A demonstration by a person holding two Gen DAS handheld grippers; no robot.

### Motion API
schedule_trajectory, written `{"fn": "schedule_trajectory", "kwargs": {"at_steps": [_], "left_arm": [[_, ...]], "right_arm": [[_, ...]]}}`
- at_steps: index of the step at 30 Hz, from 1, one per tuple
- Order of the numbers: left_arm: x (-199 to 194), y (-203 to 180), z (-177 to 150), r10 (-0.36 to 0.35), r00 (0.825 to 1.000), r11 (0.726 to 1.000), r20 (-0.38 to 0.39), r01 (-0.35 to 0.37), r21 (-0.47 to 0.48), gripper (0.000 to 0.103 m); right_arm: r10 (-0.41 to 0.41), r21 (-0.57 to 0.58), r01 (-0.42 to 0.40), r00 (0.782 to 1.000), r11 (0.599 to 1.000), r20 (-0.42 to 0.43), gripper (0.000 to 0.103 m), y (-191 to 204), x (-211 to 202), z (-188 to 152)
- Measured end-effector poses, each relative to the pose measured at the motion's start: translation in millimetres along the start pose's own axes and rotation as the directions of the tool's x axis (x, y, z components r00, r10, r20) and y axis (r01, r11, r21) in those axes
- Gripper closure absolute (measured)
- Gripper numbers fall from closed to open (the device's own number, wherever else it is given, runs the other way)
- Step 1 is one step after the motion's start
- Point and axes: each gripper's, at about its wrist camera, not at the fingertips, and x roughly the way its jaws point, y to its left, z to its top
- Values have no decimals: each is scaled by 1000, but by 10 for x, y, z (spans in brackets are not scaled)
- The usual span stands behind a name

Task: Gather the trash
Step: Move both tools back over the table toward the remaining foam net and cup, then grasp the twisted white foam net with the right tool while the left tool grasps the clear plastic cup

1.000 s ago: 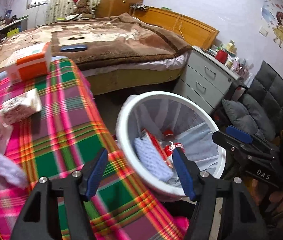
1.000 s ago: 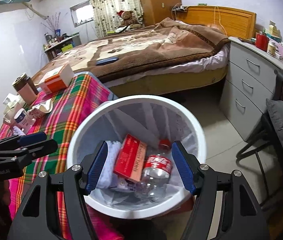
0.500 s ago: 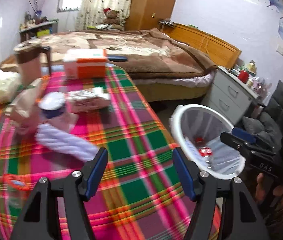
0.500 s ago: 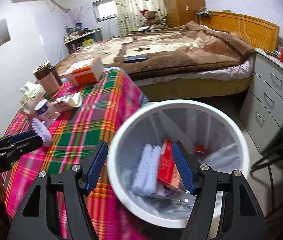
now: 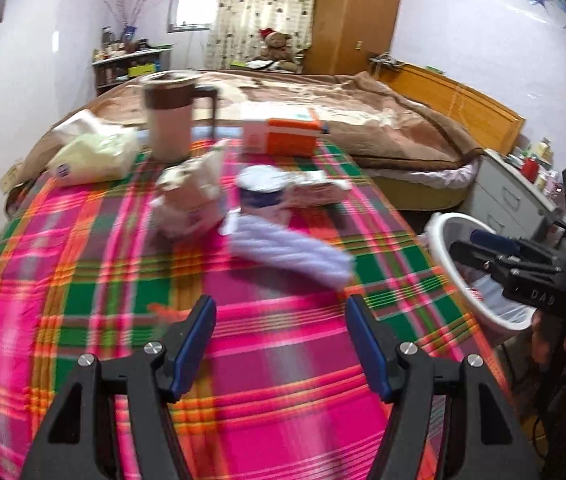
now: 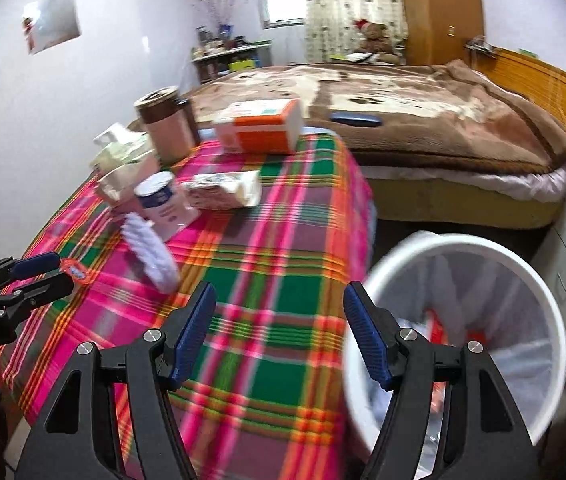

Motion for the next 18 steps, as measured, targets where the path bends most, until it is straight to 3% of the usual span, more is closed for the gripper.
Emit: {"fn": "schedule_trajectory", "kwargs": {"at_steps": [14, 18], "left_arm": [[159, 631, -242, 103, 990, 992, -97, -110, -69, 34], [222, 674, -254, 72, 992, 993, -107, -82, -90, 34]], "right_arm": [[130, -254, -155, 985, 955, -111, 35, 814, 589, 261], [162, -305, -208, 972, 929, -170, 35, 987, 781, 307]]}}
